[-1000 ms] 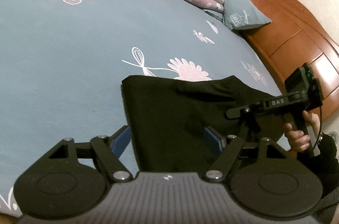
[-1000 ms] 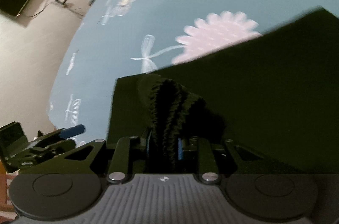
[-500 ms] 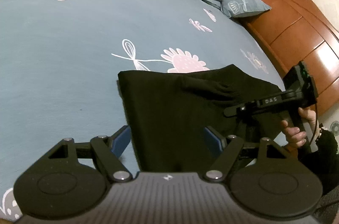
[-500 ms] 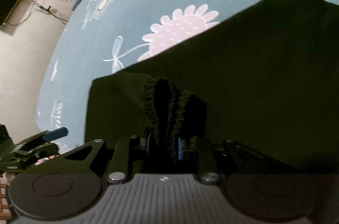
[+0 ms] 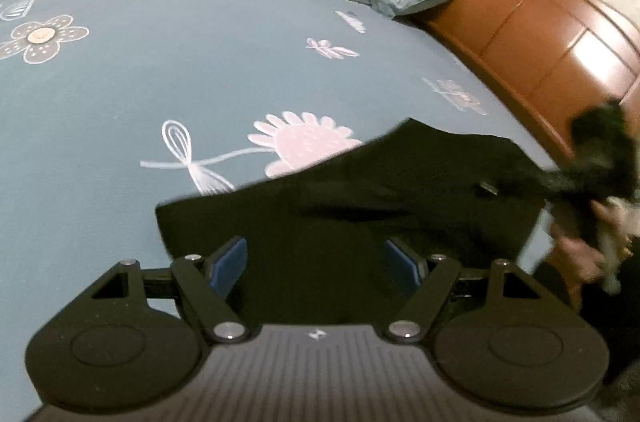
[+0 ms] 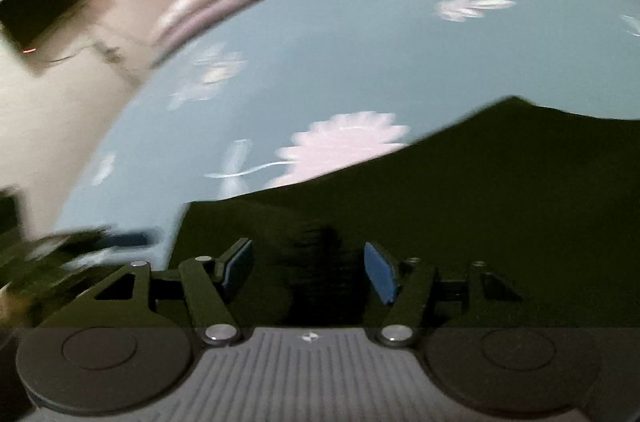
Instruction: Fold clothes
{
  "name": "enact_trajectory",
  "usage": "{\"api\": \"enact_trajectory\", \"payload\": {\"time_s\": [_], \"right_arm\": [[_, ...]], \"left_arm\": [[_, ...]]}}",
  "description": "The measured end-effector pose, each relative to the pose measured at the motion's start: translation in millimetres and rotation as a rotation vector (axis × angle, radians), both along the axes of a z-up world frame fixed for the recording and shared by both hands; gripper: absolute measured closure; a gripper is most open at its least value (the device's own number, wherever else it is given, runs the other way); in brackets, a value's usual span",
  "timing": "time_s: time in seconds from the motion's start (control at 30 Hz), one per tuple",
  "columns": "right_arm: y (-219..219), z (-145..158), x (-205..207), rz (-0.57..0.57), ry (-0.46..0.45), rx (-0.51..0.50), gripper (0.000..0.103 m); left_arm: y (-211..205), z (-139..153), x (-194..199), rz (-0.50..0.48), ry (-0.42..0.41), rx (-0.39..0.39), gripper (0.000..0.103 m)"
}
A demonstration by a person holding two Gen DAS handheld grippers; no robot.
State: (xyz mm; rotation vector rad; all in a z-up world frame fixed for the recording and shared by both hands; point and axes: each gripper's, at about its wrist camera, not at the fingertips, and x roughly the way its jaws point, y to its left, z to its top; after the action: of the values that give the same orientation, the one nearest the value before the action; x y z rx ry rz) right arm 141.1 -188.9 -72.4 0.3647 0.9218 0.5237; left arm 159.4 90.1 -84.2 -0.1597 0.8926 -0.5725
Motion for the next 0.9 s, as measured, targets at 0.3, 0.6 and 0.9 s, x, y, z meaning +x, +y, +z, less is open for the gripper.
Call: {"api": "enact_trajectory", "payload": {"time_s": [0.3, 0.6, 0.9], "right_arm": [[24, -47, -15, 0.215, 0.073, 0.007, 0.04], [14, -22, -3, 0.164, 0.004, 0.031, 0.039], [18, -14, 0, 0.163, 0.001, 0.056, 0.039]], "left_arm": [[28, -42, 45, 0.101, 0.149, -0.128, 0.027], [5, -4, -1, -0.006, 0.119, -0.055, 0.027], [18, -10, -31, 0.003, 0.132, -0.032, 0.025]]}}
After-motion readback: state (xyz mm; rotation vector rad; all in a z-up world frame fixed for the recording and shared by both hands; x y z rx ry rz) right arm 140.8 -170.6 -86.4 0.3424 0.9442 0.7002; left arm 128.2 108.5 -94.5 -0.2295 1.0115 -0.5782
